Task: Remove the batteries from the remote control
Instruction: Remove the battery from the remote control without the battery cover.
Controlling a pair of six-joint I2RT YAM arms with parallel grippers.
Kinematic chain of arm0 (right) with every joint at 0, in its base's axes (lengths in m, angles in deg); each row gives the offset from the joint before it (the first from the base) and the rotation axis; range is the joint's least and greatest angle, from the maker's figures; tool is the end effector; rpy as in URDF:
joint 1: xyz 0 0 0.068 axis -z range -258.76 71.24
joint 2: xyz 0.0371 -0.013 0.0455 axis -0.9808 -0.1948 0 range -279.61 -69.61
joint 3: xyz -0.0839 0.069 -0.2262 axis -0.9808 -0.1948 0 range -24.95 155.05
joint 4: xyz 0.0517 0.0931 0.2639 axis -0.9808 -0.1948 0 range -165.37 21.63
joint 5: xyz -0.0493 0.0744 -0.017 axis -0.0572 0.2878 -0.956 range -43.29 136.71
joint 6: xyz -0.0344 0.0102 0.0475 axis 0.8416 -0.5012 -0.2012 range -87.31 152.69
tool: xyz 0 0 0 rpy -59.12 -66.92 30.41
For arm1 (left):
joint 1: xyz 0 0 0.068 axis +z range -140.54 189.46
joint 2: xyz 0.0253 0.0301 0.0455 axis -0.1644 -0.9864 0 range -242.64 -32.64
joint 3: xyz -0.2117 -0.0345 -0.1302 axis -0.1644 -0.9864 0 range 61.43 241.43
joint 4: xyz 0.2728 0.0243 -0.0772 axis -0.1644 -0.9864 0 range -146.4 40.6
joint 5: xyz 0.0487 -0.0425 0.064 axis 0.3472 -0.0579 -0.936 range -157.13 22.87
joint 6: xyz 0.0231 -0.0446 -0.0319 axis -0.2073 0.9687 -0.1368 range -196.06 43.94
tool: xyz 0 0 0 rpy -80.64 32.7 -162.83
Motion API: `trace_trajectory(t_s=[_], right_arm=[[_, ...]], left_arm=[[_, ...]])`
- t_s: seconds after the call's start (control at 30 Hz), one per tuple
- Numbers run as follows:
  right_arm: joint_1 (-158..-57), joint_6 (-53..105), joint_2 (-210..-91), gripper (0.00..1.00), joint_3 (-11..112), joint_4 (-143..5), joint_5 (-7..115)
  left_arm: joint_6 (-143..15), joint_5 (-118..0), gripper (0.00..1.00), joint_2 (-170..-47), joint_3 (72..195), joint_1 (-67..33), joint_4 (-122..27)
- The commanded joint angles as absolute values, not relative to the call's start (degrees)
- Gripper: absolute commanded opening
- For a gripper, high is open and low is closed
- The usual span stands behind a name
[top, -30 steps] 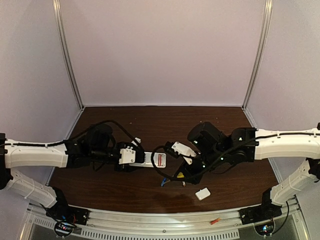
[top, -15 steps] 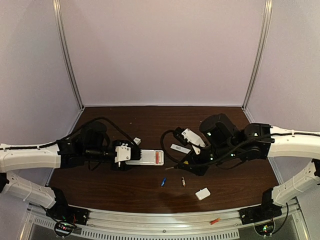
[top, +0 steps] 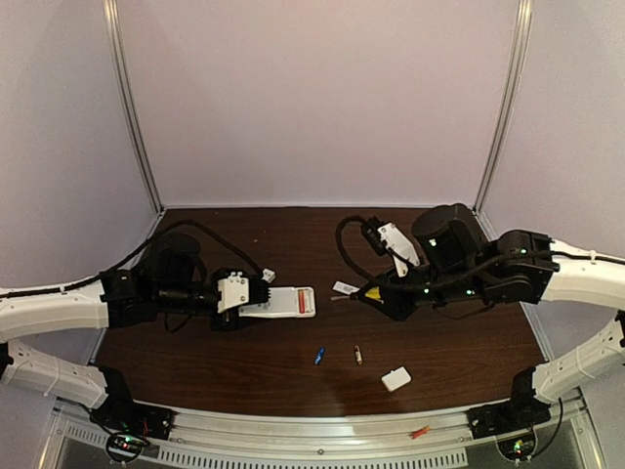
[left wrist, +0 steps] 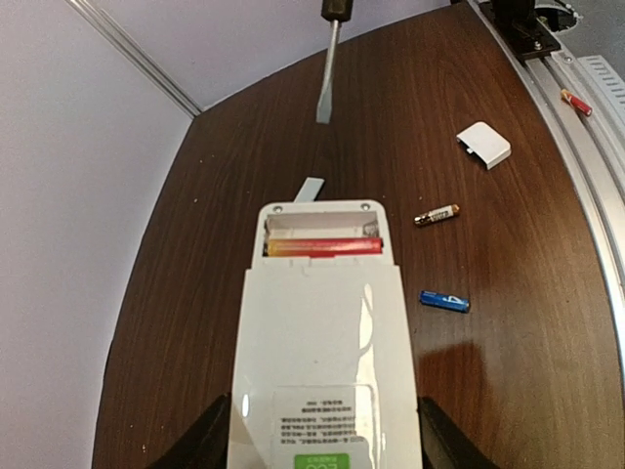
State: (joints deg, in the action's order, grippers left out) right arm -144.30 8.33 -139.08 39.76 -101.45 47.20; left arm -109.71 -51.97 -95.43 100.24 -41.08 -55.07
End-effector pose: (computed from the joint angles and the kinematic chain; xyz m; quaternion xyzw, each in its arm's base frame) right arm 0.1246 0.2748 0.3048 -0.3176 0.8401 0.3133 0.3085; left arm 0.1698 -0.2244 0.2160 0.6237 0.5914 -0.1860 0.4761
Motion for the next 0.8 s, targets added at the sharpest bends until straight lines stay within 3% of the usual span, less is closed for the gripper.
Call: trace_trajectory(t_s=[0.0, 0.27, 0.77], right_arm=[[-142.5, 4.1, -137.4, 0.0, 43.1, -104.6, 42.8], [-137.3, -0.2, -139.3, 0.0, 46.4, -109.7, 48.3], [-127.9, -5.1, -136.4, 0.0, 40.6, -102.3, 69.0]], left_arm=[[-107.0, -52.1, 0.0, -94.4, 103.1, -40.7, -55.4], [-104.5, -50.7, 0.0, -94.7, 103.8, -40.7, -55.1], [-100.3, -52.7, 0.0, -97.2, 102.7, -42.2, -50.1]])
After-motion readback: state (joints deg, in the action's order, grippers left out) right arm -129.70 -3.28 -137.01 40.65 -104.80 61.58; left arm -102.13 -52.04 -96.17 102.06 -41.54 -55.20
